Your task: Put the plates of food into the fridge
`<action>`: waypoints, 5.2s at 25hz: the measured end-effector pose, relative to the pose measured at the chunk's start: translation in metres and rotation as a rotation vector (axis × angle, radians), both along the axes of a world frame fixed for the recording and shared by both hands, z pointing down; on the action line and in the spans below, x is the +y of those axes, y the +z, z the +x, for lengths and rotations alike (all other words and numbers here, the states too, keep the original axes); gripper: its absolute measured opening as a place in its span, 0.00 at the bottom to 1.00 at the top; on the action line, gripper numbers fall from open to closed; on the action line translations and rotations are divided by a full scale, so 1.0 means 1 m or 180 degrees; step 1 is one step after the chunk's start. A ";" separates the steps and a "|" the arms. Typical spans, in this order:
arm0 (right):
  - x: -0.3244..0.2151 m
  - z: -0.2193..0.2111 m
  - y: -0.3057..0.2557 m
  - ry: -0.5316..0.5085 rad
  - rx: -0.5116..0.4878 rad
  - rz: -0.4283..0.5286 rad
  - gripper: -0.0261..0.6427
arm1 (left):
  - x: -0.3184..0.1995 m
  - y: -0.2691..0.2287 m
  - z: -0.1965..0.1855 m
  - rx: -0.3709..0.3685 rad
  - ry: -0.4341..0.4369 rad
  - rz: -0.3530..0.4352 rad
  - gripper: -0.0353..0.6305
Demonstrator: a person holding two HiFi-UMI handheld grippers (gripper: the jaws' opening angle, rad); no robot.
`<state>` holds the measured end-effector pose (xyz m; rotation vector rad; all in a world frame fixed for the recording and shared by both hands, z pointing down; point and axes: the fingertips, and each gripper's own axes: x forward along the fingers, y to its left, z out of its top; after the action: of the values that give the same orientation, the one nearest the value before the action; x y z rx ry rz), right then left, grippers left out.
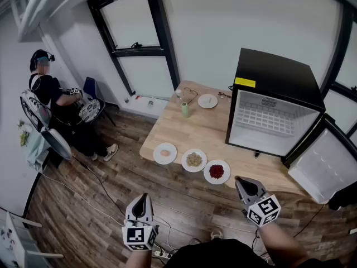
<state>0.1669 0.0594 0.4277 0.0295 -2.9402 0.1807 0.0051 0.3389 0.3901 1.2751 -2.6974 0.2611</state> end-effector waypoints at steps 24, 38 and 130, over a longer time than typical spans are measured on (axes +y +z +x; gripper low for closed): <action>-0.050 -0.033 0.034 0.0199 0.0026 0.0079 0.07 | -0.096 0.014 -0.061 -0.0097 0.0469 0.0048 0.06; -0.071 -0.137 0.042 0.1428 0.0211 -0.0150 0.07 | -0.180 0.020 -0.225 0.0060 0.1631 0.0158 0.06; -0.090 -0.044 0.221 0.2946 -0.0746 -0.3223 0.08 | -0.375 0.032 -0.118 -0.0122 0.3394 -0.0113 0.06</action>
<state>0.1227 -0.0310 0.6486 1.2330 -2.4082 1.7986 -0.1131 -0.0360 0.4217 2.5578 -1.7405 0.4217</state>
